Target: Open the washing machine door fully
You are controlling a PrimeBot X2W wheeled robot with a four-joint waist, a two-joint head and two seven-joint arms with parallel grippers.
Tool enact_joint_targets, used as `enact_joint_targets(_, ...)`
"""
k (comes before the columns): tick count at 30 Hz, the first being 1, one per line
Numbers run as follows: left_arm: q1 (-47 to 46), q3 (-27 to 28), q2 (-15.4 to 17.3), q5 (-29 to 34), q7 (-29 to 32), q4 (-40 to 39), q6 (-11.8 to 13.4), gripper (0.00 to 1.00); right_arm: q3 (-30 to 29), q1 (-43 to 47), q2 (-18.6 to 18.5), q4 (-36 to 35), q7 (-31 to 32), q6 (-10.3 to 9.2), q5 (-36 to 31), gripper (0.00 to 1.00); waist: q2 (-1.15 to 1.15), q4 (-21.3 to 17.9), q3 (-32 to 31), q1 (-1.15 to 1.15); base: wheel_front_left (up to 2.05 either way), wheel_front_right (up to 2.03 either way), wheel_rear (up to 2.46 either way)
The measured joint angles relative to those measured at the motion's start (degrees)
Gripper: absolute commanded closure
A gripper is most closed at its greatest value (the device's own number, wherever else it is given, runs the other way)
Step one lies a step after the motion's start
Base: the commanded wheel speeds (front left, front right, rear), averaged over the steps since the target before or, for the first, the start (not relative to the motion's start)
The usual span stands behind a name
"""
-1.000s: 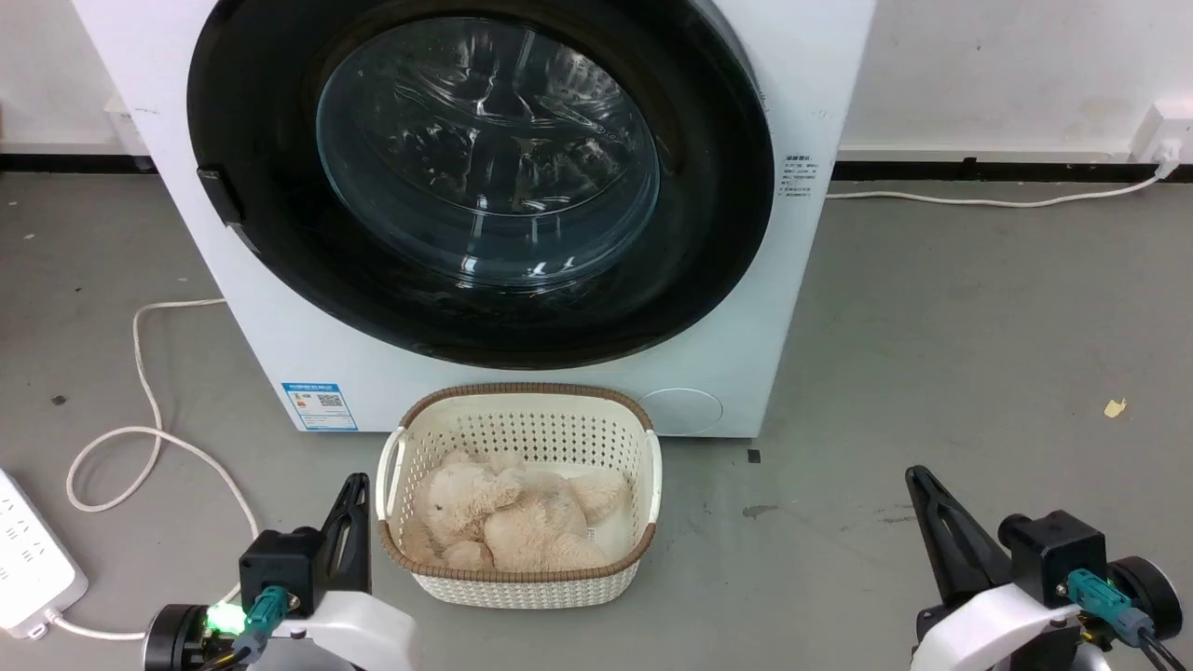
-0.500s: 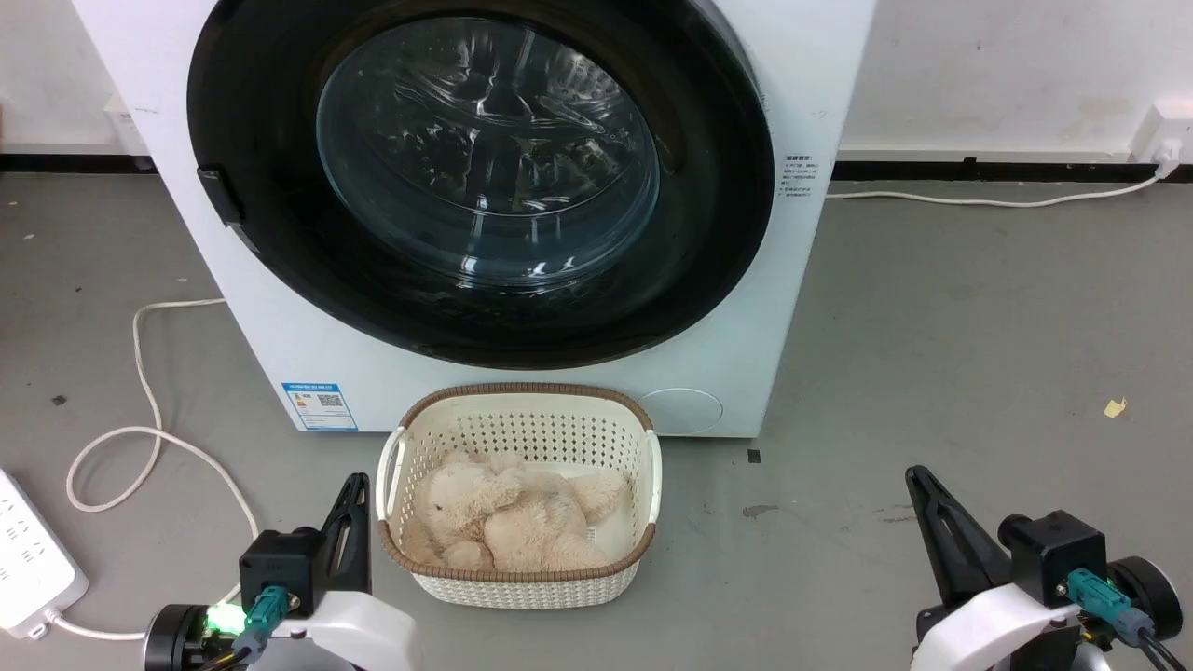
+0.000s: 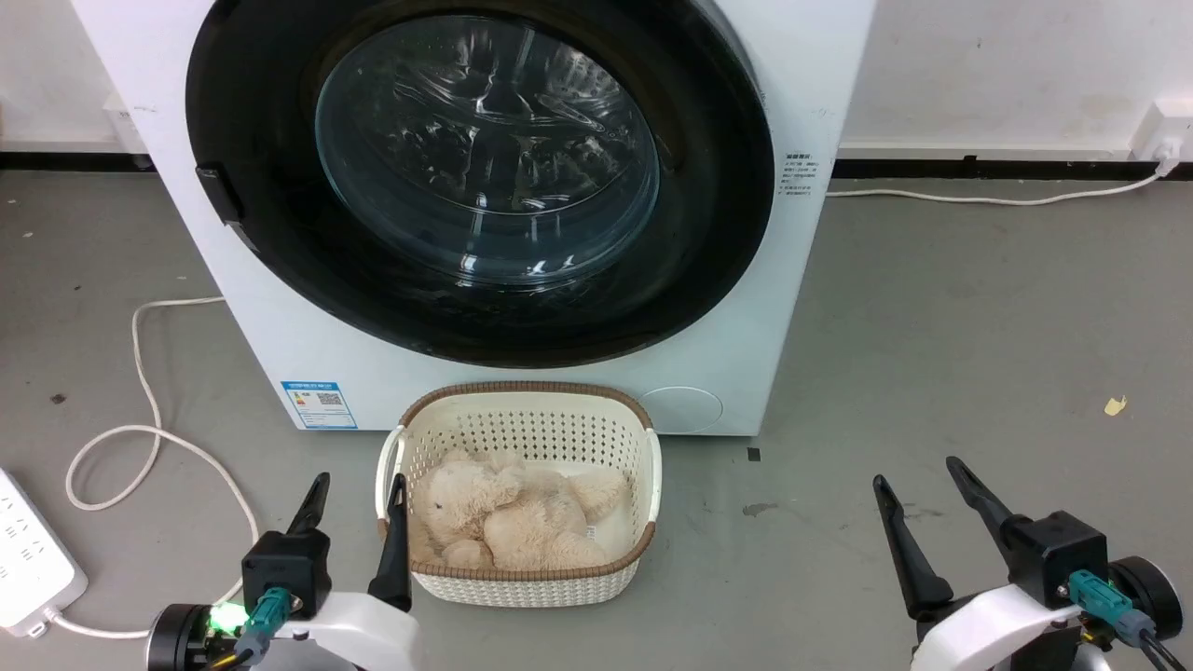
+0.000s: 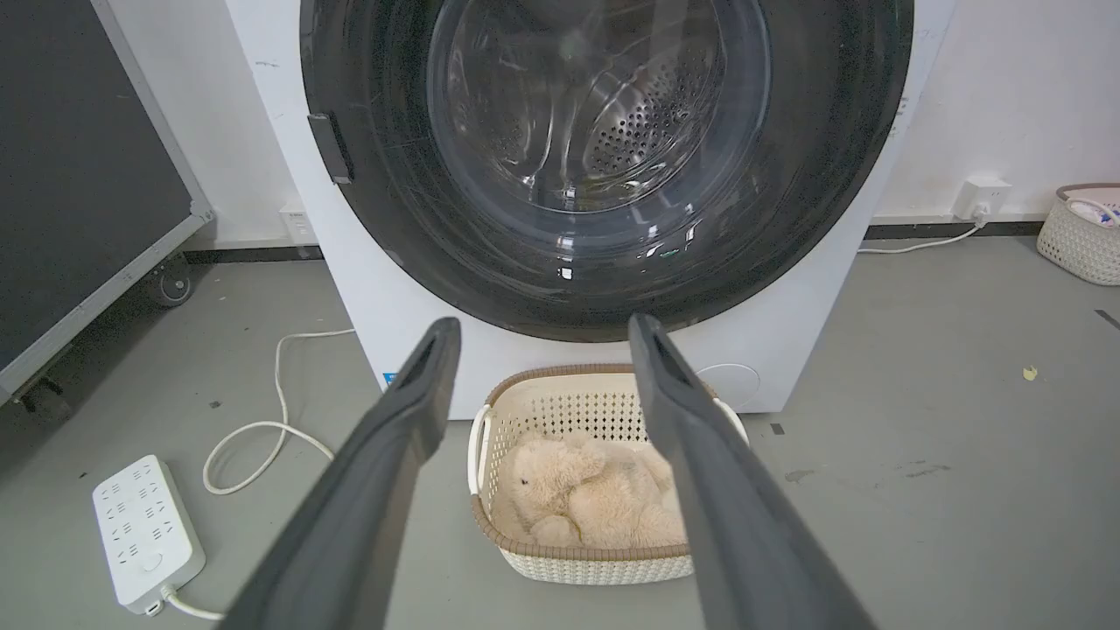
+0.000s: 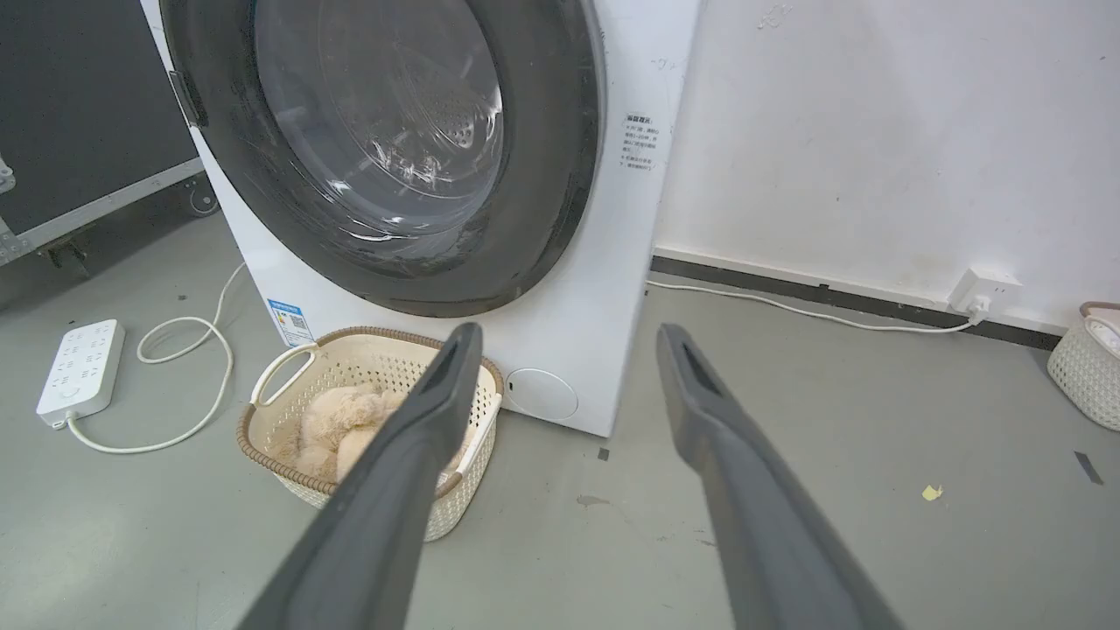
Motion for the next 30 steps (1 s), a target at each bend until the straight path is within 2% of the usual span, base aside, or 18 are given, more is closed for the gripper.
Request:
enact_joint_targets(15, -0.03, -0.66, 0.0, -0.56, -1.94, -0.64, 0.22, 0.0, 0.1, -0.03, -0.73, -1.01, -1.8, 0.0, -0.23, 0.0, 0.0, 0.37, 2.08, 0.0, 0.0, 0.0, 0.0)
enact_joint_targets(30, -2.03, -1.52, -0.01, -1.2, -3.96, -2.42, 1.2, 0.0, 0.62, -4.85, -5.77, -3.02, -3.81, 0.0, -0.04, 0.0, 0.0, 1.91, 6.75, 0.0, 0.0, 0.0, 0.0)
